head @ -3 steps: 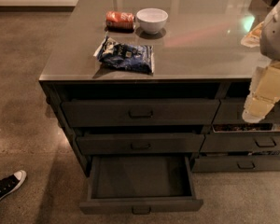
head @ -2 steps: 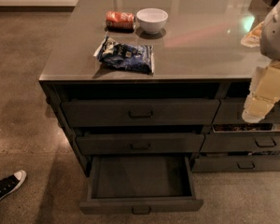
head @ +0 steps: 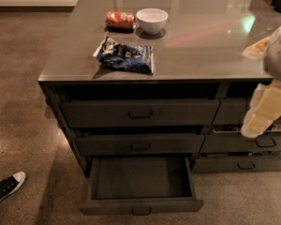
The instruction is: Close bottom drawer
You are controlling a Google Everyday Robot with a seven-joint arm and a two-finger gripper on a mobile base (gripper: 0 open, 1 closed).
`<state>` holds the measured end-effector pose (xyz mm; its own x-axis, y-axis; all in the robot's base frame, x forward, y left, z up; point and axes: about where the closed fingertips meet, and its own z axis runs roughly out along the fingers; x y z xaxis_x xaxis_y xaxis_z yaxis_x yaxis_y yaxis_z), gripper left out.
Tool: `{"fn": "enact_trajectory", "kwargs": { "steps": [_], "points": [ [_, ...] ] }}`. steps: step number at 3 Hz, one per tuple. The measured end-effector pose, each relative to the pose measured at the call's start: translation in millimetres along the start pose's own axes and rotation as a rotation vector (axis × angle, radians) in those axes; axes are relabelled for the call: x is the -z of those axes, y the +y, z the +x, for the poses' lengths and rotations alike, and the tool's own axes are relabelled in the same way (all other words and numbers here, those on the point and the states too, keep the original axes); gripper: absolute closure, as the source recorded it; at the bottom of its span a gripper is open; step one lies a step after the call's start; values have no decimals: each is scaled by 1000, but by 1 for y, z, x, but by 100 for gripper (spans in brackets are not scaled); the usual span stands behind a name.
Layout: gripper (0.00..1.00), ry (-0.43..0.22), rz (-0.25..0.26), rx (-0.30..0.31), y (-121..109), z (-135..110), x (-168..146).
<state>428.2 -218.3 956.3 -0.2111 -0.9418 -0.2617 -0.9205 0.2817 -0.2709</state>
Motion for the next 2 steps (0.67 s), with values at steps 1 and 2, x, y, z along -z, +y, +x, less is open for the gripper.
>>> {"fn": "enact_trajectory", "kwargs": {
  "steps": [1,2],
  "points": [
    [0,-70,-10,-28,29,25,-47],
    [0,-189,-39,-70,72,52,-107]
  ]
}}
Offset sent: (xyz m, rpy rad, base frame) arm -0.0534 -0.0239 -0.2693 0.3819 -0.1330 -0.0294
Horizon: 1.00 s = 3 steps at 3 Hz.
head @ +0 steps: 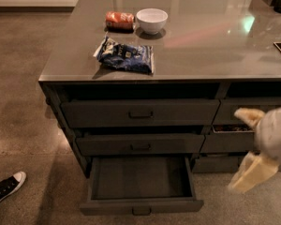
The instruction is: Close bottom drawer
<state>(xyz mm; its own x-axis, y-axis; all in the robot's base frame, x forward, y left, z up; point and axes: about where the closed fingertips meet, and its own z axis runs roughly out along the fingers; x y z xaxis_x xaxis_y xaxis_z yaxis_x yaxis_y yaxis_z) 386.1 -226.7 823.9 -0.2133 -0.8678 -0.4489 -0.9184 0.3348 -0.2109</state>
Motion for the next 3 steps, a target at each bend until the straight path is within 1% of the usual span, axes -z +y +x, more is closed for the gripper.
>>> {"fn": "enact_trajectory", "kwargs": {
  "steps": [1,2,3],
  "points": [
    [0,-139,-27,-80,31,47,-74],
    [0,-167,-8,-61,25,64,-97],
    [0,-170,-7,-64,25,66,-100]
  ]
}}
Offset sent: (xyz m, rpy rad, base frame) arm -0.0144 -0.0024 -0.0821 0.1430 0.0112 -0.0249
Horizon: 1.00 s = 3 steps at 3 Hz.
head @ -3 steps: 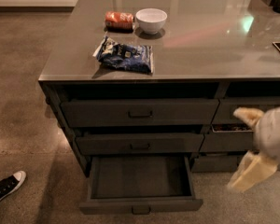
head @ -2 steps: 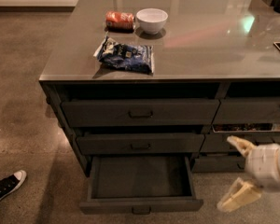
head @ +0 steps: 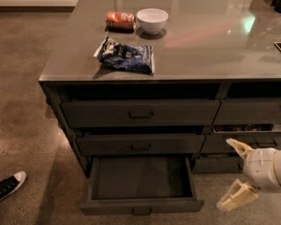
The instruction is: Close bottom drawer
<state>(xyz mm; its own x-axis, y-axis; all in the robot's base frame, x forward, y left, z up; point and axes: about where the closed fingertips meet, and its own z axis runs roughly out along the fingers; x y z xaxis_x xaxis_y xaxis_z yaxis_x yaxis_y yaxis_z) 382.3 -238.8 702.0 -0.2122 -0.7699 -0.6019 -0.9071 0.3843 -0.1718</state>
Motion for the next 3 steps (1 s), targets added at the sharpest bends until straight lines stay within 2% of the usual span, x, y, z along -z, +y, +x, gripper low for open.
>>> {"fn": "enact_trajectory", "kwargs": {
  "steps": [1,2,3],
  "points": [
    [0,-26,-21,-28,-1,26,-22],
    [0,-42,-71,-82,7,83,-77],
    [0,-71,-80,-133,15,148,-123]
  ]
}}
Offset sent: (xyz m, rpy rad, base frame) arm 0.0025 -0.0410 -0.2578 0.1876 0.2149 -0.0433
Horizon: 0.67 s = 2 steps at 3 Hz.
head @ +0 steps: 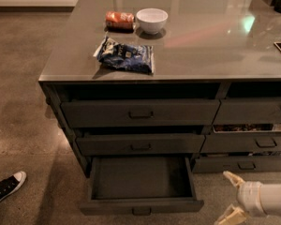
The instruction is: Close bottom drawer
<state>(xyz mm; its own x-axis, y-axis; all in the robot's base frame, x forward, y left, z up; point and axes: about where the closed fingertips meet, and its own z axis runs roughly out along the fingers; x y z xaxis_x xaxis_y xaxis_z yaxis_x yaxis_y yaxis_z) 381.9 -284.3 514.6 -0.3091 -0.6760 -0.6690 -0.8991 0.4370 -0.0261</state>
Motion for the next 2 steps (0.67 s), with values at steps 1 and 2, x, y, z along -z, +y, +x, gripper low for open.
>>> {"fn": "enact_trajectory", "kwargs": {
  "steps": [1,2],
  "points": [
    [0,-33,-13,-59,1,68,-43],
    [0,-78,-88,-120,9,117,-93]
  ]
}}
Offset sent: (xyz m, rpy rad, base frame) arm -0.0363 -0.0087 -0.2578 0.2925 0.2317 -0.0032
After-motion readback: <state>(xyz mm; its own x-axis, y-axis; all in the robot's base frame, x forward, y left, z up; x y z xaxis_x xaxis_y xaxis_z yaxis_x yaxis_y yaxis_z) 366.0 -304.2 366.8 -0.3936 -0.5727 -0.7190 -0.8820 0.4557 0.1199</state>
